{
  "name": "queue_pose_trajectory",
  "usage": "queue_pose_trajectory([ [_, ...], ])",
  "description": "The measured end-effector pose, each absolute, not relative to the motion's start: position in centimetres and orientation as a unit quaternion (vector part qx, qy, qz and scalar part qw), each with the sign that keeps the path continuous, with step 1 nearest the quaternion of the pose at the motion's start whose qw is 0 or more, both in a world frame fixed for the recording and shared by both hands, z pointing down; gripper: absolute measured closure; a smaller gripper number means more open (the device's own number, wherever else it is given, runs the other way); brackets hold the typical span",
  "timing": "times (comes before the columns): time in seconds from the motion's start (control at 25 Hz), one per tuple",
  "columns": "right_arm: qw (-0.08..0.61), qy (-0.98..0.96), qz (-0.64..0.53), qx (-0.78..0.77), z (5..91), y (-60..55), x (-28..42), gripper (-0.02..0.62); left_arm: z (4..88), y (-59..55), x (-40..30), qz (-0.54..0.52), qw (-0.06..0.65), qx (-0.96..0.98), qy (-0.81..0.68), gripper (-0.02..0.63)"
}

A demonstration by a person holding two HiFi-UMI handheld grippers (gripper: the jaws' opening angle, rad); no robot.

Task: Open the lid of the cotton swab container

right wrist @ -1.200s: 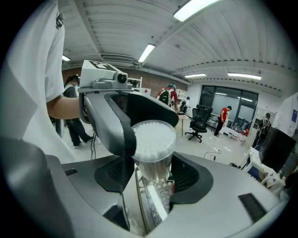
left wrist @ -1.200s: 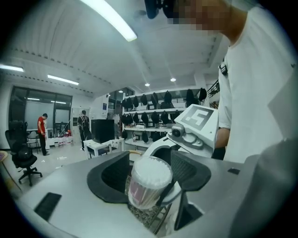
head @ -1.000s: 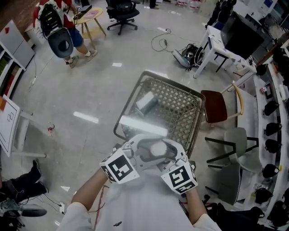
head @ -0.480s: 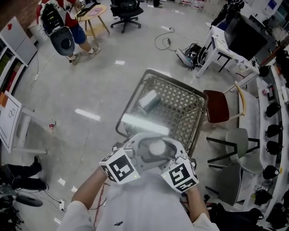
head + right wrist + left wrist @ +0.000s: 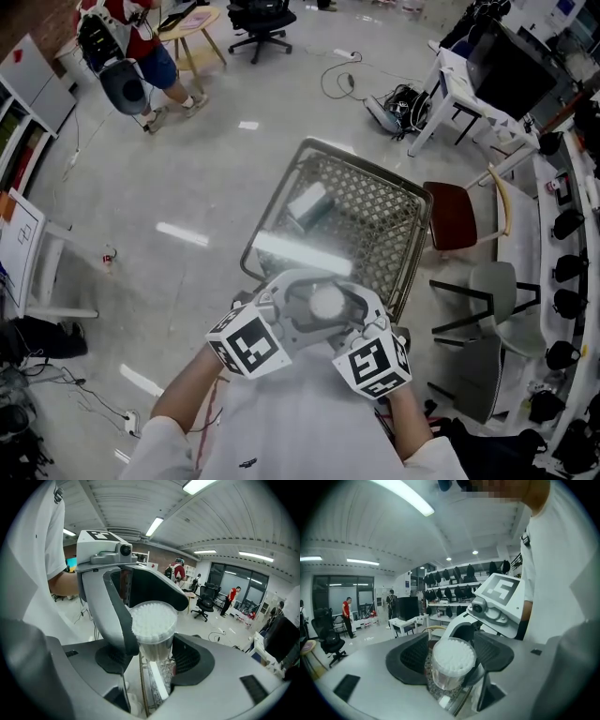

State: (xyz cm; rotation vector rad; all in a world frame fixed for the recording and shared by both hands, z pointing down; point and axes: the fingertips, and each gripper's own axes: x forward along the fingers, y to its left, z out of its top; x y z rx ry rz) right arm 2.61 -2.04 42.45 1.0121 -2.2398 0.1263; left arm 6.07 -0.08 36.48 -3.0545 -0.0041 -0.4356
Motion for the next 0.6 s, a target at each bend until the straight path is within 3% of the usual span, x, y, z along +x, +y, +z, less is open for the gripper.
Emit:
queue_pose_trajectory([
  [0.6, 0.330, -0.852, 0.009, 0.407, 41.3, -3.3, 2.3, 0.356, 35.5, -1.8, 4.7, -0.117, 0.004, -0.992, 0.047, 0.337],
])
